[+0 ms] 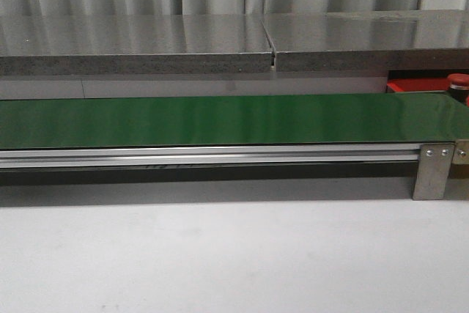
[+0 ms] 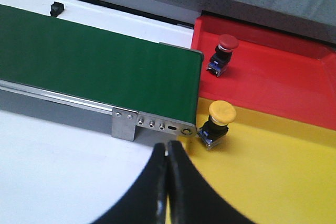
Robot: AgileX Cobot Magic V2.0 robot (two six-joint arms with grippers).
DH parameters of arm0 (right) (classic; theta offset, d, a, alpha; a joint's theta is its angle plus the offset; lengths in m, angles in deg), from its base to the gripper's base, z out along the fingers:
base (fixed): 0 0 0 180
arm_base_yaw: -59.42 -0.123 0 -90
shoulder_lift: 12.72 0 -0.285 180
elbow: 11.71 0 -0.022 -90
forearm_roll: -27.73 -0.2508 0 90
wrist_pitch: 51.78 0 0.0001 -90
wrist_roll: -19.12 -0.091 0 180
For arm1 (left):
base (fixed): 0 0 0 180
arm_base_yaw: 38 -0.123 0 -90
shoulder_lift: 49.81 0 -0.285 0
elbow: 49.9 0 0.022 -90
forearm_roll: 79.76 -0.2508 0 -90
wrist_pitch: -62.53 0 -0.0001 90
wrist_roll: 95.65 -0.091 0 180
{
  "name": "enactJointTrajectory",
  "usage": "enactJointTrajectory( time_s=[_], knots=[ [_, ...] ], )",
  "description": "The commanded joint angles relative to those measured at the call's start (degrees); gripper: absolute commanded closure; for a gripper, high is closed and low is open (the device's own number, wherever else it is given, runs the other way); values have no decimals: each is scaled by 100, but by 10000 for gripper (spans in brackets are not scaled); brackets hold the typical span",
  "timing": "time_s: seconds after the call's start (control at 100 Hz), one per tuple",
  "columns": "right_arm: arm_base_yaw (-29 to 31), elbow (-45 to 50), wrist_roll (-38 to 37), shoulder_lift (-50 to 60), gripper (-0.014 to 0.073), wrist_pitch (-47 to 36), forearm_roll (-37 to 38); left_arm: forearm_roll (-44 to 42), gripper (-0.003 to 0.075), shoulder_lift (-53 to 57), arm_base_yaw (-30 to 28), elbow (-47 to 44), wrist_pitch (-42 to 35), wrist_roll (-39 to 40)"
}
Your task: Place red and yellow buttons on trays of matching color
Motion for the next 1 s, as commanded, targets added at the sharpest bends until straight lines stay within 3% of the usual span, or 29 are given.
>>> enactJointTrajectory(
  time_s=[0.0,0.33,0.42,0.57,0.64,0.99],
  knots=[
    [4,-142,36,-13,660,-455,-52,4,739,-320,-83,215,-473,295],
    [4,-142,36,-13,660,-443,-52,4,712,-1875,-975,945,-937,454],
    [4,-142,36,-13,660,-443,-52,-24,599,-2319,-1305,1172,-857,454],
    [4,-142,36,-13,660,-443,-52,-61,283,-2974,-1882,1454,-680,454],
    [4,-142,36,-13,660,-443,-52,-61,207,-3230,-2120,1572,-652,454],
    [4,-142,36,-13,660,-443,-52,244,207,-4809,-3443,2684,337,608]
  ],
)
